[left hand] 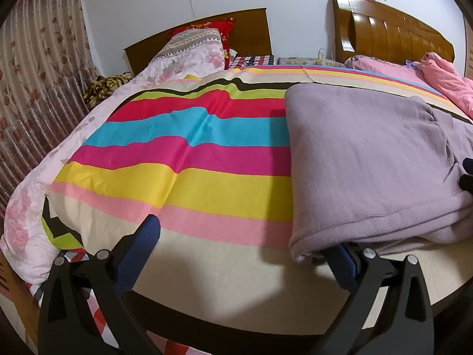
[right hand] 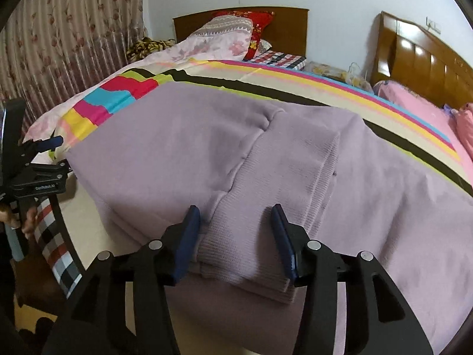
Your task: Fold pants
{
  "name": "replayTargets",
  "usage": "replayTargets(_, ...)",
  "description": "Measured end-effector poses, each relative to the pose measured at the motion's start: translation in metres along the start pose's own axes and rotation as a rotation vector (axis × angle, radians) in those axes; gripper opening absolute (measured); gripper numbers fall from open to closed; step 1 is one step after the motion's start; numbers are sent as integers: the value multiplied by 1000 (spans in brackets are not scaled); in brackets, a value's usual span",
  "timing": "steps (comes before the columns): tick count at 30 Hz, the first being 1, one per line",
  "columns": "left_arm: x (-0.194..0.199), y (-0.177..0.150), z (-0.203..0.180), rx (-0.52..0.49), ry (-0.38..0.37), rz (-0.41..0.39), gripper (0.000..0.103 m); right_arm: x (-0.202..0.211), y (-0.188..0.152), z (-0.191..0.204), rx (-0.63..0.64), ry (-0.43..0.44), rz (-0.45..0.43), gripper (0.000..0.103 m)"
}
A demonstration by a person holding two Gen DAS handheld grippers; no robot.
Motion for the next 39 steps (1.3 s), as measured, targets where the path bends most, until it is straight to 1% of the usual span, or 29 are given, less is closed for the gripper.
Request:
replayTargets(4,8,-1,-2,-19,14,14,101,-1,-4,3,13,-6,-12,47)
replayTargets(7,27,-9,5,-37,-12,26,101,-1,-4,0,10,7,-15,47)
replayTargets(8,36,-12,12,-28,-11,28,101,0,-5,0,10,10,-13,47)
replayTargets(10,49,-13,29,23,-16,18,101,3,-3,-2,11,30,5,50)
replayTargets(11,58,-7,44,86,-29,1,101,5,-1,-4,11,39,15,51)
replayTargets(12,63,-1,50,124,-39,-14,101,7,1,-7,3,49,22,54)
replayTargets(13,68,7,56,168,-58,-36,101,9,6,-12,-18,65,23,54)
replayTargets(14,72,22,58,213,-106,-66,101,12,11,-16,-35,72,12,54)
replayTargets(16,71,47,48,230,-214,-90,101,16,27,-23,-48,43,-21,55)
replayTargets(17,66,66,31,216,-306,-94,101,17,36,-24,-42,24,-40,55)
replayTargets(19,51,88,4,183,-410,-89,101,11,53,-28,-41,35,-62,56)
replayTargets(20,36,102,-16,153,-433,-69,101,2,61,-30,-42,39,-42,56)
replayTargets(22,6,122,-47,108,-436,-15,101,-12,71,-27,-12,41,-25,56)
replayTargets(25,-25,137,-71,75,-443,39,101,-28,77,-22,49,36,10,57)
replayTargets(26,-35,139,-80,44,-427,51,101,-33,76,-23,67,32,21,58)
replayTargets(28,-51,140,-93,-10,-387,77,101,-47,68,-28,85,27,63,65)
replayTargets(29,-65,137,-98,-42,-361,110,101,-52,64,-32,85,26,70,66)
replayTargets(31,-90,122,-97,-34,-339,159,101,-56,58,-38,46,53,63,70)
replayTargets(32,-97,119,-94,-18,-349,172,101,-56,58,-40,32,61,60,69)
replayTargets(35,-98,119,-85,23,-358,160,101,-56,58,-37,43,38,57,70)
replayTargets(37,-98,118,-87,13,-343,159,101,-54,58,-38,36,43,52,70)
replayTargets(39,-97,117,-88,6,-330,156,101,-48,60,-39,12,12,46,69)
Point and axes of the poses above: each gripper's, at about its wrist camera, not at the fingertips, and x roughly against the way its jaws point, z to its left, y to its top, the point moved 1 cm from there along -x, roughly the way its jaws point, and after that the axes turned 3 degrees about x, right-handed, at the moved point
